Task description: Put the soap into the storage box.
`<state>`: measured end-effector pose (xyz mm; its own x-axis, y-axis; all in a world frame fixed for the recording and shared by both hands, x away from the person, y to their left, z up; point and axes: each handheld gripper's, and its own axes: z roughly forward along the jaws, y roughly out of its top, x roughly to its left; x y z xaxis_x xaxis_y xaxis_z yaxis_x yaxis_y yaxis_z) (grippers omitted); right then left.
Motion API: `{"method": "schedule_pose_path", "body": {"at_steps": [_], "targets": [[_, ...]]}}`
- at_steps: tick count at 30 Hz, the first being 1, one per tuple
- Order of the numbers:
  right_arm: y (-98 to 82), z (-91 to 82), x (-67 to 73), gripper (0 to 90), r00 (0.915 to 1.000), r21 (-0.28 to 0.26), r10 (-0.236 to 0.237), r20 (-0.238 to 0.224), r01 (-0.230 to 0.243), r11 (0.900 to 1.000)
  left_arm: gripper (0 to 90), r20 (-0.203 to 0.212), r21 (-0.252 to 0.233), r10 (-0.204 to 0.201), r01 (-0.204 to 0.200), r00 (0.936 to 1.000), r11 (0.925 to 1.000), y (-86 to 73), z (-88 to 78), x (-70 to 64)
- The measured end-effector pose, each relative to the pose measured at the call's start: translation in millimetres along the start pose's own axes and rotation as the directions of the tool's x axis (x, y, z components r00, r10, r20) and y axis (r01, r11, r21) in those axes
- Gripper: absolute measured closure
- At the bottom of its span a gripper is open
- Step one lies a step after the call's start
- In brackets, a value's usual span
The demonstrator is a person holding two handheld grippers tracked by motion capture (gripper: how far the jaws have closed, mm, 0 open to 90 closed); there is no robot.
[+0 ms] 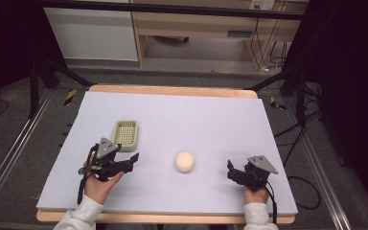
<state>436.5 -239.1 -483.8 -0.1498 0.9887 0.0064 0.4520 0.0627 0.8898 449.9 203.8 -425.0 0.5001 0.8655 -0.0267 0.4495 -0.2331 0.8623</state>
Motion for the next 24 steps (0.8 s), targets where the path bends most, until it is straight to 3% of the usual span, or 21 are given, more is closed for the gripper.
{"method": "schedule_pose_path", "body": {"at_steps": [13, 24], "targets": [[-0.3, 0.4, -0.6, 2.7, 1.0, 0.003, -0.001, 0.0, 0.001, 1.0, 25.3, 0.038, -0.005, -0.002, 0.003, 0.9993, 1.0, 18.2, 13.9, -16.0], [-0.5, 0.2, -0.5, 2.7, 1.0, 0.003, -0.003, -0.002, 0.003, 1.0, 24.3, 0.065, 0.034, 0.024, -0.026, 0.9976, 0.9991, 16.8, 31.2, -32.4]]}}
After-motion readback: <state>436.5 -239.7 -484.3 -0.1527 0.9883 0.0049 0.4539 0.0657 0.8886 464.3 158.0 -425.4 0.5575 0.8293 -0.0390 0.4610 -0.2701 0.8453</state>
